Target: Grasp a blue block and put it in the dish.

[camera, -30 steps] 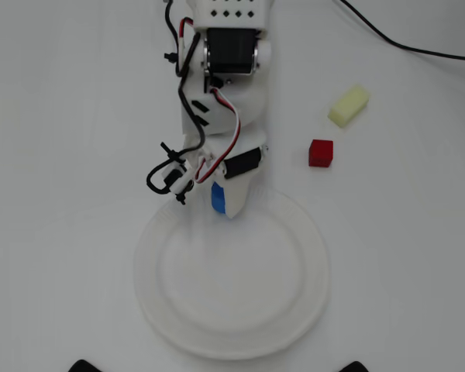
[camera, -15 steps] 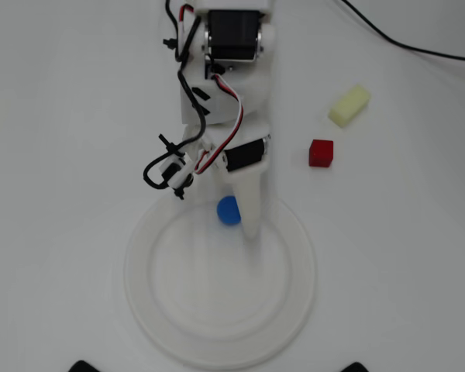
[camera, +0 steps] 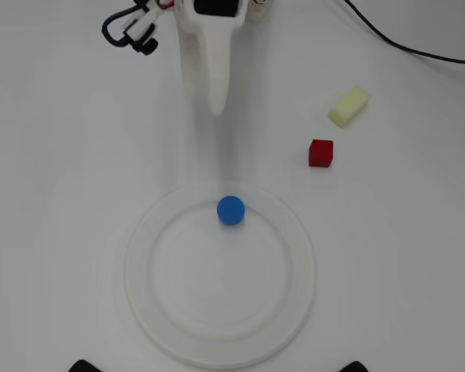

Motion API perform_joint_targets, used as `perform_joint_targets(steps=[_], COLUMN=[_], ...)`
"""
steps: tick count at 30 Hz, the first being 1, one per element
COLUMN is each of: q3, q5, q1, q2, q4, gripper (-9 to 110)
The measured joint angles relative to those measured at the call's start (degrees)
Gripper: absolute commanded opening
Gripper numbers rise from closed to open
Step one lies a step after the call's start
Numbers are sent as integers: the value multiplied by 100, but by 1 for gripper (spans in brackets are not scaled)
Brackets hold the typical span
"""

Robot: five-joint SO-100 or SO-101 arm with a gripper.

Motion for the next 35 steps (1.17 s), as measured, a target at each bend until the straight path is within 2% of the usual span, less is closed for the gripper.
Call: perform_joint_targets(steps=[6,9,11,16,24,35], q3=[2681,3366,3691,4263,4729,4913], q5=[-53,88,290,967,1705,1582], q1=[-9,0,0,-53,-835,-1389], q2=[3173,3946,4017,4078,4078,4087], q4=[123,396,536,853,1468,1503], gripper=[34,33,31,0,0,0])
